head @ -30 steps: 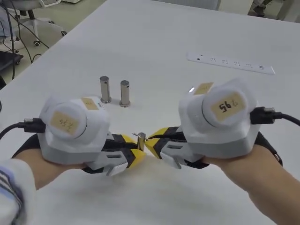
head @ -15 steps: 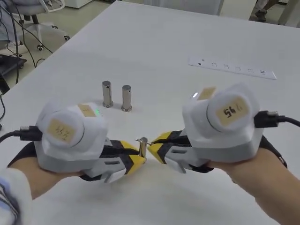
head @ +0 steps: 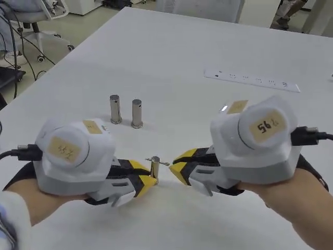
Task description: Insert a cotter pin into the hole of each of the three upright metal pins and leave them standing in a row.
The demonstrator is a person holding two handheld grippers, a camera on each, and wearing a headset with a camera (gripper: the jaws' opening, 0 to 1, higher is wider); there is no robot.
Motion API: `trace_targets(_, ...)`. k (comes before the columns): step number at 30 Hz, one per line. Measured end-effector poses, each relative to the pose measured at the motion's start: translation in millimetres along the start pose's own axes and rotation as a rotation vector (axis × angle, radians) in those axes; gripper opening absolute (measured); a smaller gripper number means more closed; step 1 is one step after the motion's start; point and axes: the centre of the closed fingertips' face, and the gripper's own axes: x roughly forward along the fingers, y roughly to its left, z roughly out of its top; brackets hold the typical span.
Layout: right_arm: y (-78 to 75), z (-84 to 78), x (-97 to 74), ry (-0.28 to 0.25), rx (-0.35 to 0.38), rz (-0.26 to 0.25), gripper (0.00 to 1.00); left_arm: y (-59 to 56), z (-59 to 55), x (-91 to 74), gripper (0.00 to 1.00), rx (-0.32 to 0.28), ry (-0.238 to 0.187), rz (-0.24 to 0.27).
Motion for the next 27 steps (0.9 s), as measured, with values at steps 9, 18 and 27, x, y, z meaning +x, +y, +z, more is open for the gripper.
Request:
trace_targets(9,5.6,5.3,4.6,-0.004,-0.020,0.006,0.04,-1.2,1.7,-1.2,0.07,0.007,-0.003,-0.001)
trace_targets(18,6.1,8.0,7.5,-0.003,-0.029,0.008,0.04,-0.9,2.1,-0.9,0.07,0.001,-0.008,-0.004)
trace_targets(27,4.3,1.3,5.0,0.010,-0.054,-0.004,0.06,2.0,1.7,0.7,0.11,0.001,-0.004,0.004)
